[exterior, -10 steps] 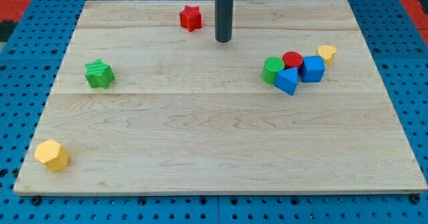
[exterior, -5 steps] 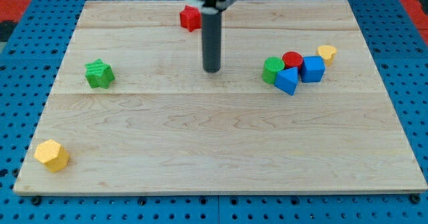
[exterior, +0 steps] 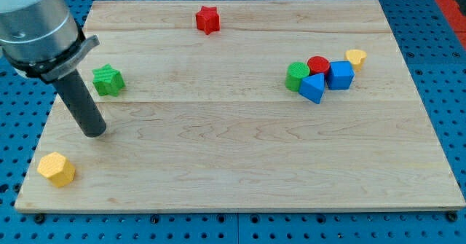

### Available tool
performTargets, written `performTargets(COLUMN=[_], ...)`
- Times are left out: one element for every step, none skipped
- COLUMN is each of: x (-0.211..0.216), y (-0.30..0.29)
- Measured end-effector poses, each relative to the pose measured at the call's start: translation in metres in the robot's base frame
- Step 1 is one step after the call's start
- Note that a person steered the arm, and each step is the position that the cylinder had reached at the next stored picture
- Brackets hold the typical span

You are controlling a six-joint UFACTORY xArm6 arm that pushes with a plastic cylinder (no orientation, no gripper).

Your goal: Move the green star to the left of the red star

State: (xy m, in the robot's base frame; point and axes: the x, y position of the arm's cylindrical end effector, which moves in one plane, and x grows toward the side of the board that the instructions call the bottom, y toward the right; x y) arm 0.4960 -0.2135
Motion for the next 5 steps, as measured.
performTargets(x=[-0.014,-0.031,-0.035,-0.033,-0.033], y=[-0.001,0.003,0.003,0.003,0.003])
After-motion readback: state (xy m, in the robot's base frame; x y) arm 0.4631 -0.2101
